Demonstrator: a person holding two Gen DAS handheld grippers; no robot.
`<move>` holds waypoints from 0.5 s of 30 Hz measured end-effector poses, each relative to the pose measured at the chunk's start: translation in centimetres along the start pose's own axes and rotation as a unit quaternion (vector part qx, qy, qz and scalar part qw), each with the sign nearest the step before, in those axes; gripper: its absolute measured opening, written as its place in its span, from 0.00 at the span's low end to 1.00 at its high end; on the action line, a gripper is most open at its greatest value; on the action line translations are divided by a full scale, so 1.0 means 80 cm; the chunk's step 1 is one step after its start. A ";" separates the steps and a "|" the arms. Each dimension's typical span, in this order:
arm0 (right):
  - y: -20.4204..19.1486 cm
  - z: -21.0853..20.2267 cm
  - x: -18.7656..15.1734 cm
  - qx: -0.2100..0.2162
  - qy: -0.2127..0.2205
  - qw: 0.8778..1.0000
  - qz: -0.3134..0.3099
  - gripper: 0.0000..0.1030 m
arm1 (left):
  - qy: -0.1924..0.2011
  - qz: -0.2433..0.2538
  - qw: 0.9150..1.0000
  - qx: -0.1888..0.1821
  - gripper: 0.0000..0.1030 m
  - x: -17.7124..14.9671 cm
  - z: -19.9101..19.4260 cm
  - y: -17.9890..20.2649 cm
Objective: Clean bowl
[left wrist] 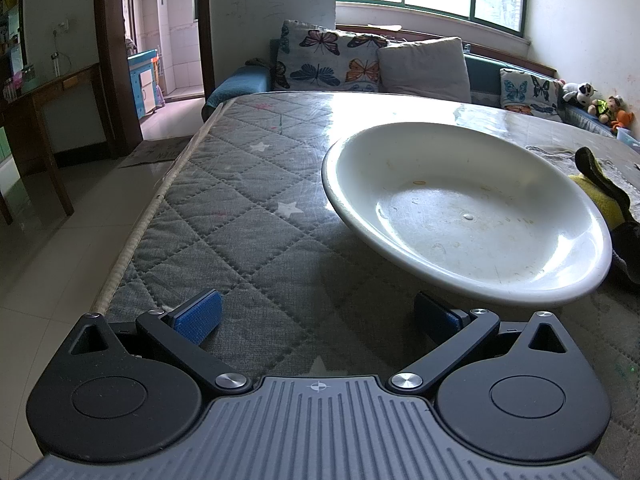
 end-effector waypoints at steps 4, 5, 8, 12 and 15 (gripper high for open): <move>0.000 0.000 0.000 0.000 0.000 1.000 0.000 1.00 | 0.000 0.000 1.000 0.000 1.00 0.000 0.000 0.000; 0.000 0.000 0.000 0.000 0.000 1.000 0.000 1.00 | 0.000 0.000 1.000 0.000 1.00 0.000 0.000 0.000; 0.000 0.000 0.000 0.000 0.000 1.000 0.000 1.00 | 0.000 0.000 1.000 0.000 1.00 0.000 0.000 -0.001; 0.000 0.000 0.000 0.000 0.000 1.000 0.000 1.00 | 0.000 0.000 1.000 0.000 1.00 0.000 0.000 -0.001; 0.000 0.000 0.000 0.000 0.000 1.000 0.000 1.00 | 0.000 0.000 1.000 0.000 1.00 0.001 -0.001 -0.001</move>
Point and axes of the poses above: each gripper's, at about its wrist camera, not at the fingertips, and z roughly the way its jaws point, y to its right, x to its top, the point moved 8 cm from there along z, roughly the way its jaws point, and after that the axes turned 2 degrees about z, right-handed, at the moved point
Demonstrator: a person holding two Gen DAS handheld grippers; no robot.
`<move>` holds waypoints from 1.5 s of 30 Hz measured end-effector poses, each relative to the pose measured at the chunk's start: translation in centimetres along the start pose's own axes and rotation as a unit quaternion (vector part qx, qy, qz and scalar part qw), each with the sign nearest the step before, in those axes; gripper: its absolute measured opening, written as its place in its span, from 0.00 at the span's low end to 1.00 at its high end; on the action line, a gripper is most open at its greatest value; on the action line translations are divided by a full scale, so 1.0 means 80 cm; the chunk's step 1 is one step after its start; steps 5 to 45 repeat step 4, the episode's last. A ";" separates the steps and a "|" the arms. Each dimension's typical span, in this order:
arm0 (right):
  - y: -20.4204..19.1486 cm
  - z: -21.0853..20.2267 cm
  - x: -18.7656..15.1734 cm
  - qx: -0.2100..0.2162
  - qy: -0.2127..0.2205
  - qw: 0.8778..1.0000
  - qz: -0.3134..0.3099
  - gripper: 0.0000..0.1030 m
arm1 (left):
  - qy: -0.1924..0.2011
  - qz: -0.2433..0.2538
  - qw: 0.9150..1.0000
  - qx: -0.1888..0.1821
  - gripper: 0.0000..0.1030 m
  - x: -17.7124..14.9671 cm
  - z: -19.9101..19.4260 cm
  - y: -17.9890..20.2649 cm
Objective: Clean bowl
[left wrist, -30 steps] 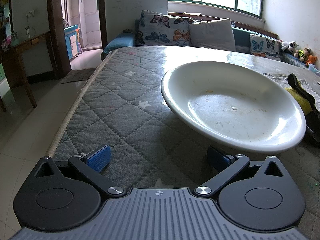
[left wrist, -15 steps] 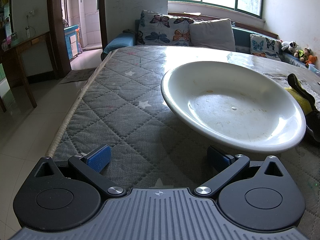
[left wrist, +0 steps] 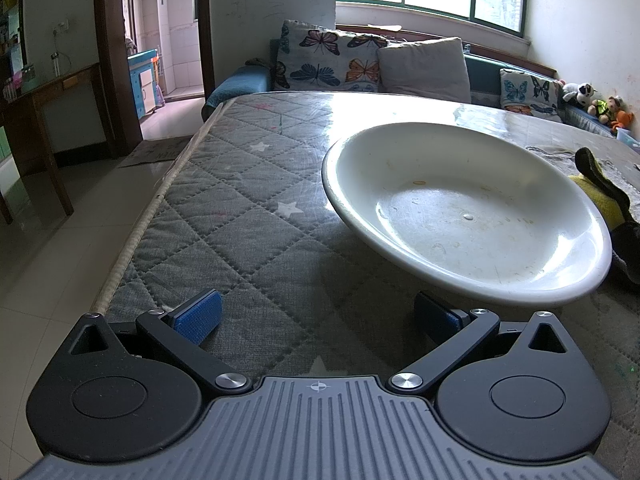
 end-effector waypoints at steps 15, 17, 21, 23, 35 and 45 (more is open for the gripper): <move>0.000 0.000 0.000 0.000 0.000 1.000 0.000 1.00 | 0.000 0.000 1.000 0.000 1.00 0.000 -0.001 0.000; 0.000 0.000 0.000 0.000 0.000 1.000 0.000 1.00 | 0.000 0.000 1.000 0.000 1.00 0.000 -0.001 0.000; 0.000 0.000 0.000 0.000 0.000 1.000 0.000 1.00 | 0.000 0.000 1.000 0.000 1.00 0.000 -0.001 0.000; 0.000 0.000 0.000 0.000 0.000 1.000 0.000 1.00 | 0.000 0.000 1.000 0.000 1.00 0.000 -0.001 0.000; 0.000 0.000 0.000 0.000 0.000 1.000 0.000 1.00 | 0.000 0.000 1.000 0.000 1.00 0.000 -0.001 0.000; 0.000 0.000 0.000 0.000 0.000 1.000 0.000 1.00 | 0.000 0.000 1.000 0.000 1.00 0.000 -0.001 0.000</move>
Point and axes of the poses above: each gripper's, at about its wrist camera, not at the fingertips, and z roughly the way its jaws point, y to its right, x to its top, the point moved 8 cm from there along z, roughly the way its jaws point, and after that the axes turned 2 degrees about z, right-handed, at the moved point
